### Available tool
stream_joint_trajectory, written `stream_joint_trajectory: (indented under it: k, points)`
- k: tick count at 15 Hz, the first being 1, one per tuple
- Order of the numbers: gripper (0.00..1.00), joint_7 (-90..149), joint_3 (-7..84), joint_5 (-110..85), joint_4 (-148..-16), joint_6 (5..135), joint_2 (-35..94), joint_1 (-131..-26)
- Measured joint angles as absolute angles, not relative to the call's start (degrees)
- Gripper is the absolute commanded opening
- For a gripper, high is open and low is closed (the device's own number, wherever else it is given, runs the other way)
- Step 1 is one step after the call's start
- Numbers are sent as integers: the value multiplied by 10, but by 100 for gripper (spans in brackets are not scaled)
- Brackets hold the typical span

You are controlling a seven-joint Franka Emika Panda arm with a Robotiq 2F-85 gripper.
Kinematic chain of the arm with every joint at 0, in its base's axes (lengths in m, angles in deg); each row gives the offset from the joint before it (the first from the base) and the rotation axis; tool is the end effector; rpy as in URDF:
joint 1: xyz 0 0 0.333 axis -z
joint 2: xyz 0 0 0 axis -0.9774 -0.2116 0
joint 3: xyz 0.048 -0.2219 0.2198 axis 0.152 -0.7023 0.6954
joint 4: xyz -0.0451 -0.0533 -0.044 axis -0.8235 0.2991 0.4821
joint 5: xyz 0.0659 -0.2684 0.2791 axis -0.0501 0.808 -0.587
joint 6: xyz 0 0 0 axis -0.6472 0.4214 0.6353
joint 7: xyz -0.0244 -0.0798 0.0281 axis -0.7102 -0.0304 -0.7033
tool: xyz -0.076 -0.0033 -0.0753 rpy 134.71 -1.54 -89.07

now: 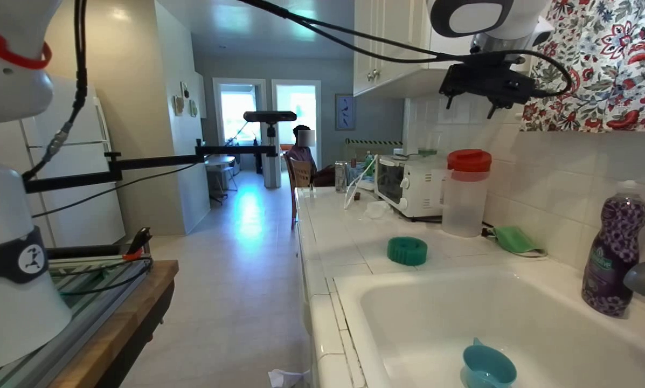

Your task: Remove the red lid from the clear jug.

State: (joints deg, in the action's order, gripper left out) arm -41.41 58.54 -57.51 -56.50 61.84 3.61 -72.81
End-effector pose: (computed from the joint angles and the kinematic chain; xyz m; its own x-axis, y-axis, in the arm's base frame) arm 0.7737 0.1063 0.4135 0.5059 0.4440 0.7395 0.8101 -0.5390 -0.2306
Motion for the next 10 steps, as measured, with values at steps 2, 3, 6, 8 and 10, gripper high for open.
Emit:
stream_joint_trajectory:
  k: [2, 3, 6, 8, 10]
  points:
    - [100, -401, 589, -582, -544, 623, 19, -734]
    - [100, -394, 590, -583, -531, 623, 9, -738]
    - [100, -369, 591, -583, -485, 623, -27, -755]
    - [100, -353, 591, -582, -450, 623, -53, -767]
    - [100, -336, 591, -575, -414, 623, -79, -777]
